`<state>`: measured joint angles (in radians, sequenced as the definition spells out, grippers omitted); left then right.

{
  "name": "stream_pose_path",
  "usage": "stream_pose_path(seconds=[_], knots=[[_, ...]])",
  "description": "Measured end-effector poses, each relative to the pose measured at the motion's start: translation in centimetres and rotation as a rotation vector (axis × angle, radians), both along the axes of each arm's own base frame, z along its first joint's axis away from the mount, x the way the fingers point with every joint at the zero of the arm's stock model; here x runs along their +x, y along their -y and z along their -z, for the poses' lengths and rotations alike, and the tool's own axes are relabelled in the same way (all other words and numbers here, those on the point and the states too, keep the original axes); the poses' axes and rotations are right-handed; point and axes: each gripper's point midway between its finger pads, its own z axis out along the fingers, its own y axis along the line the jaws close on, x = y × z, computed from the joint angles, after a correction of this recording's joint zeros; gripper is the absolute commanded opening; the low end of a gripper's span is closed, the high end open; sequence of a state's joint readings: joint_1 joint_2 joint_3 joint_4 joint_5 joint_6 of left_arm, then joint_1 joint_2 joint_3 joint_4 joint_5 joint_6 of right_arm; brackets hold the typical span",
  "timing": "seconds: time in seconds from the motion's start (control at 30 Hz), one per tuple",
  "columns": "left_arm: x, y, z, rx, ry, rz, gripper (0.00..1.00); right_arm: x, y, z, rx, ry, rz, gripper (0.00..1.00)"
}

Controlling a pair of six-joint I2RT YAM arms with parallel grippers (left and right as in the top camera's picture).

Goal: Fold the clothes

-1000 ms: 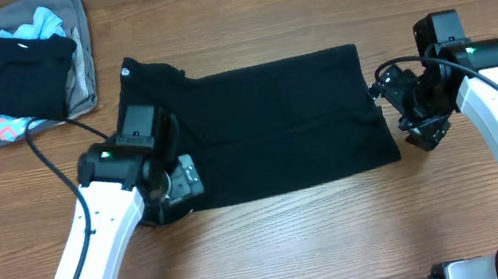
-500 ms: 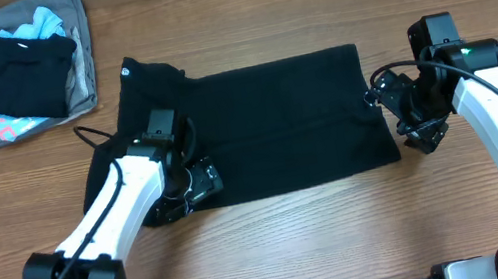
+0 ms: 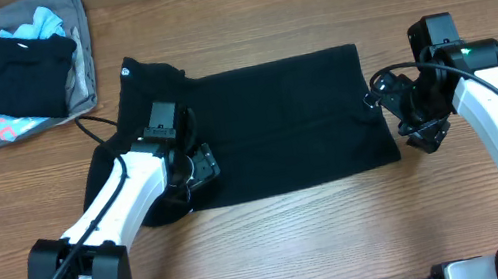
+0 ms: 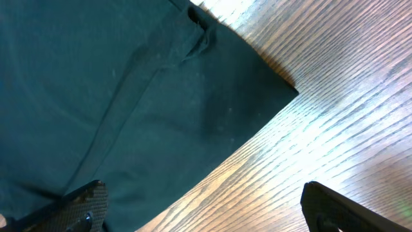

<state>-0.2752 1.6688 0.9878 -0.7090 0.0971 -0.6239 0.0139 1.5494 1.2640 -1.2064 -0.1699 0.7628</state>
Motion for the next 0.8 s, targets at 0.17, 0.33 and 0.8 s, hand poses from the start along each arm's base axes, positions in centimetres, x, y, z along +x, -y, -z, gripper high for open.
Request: stream_pose_path(seconds=[0.17, 0.33, 0.8], knots=[[0.1, -0.2, 0.0, 0.012, 0.004, 0.003, 0.58, 0.0, 0.1, 0.0, -0.004, 0.000, -0.004, 1.00], [0.4, -0.5, 0.0, 0.032, 0.023, 0.019, 0.17, -0.3, 0.1, 0.1, -0.006, -0.011, -0.004, 1.00], [3.2, -1.9, -2.9, 0.150, 0.093, 0.057, 0.04, -0.3, 0.8, 0.2, -0.046, -0.012, 0.001, 0.99]])
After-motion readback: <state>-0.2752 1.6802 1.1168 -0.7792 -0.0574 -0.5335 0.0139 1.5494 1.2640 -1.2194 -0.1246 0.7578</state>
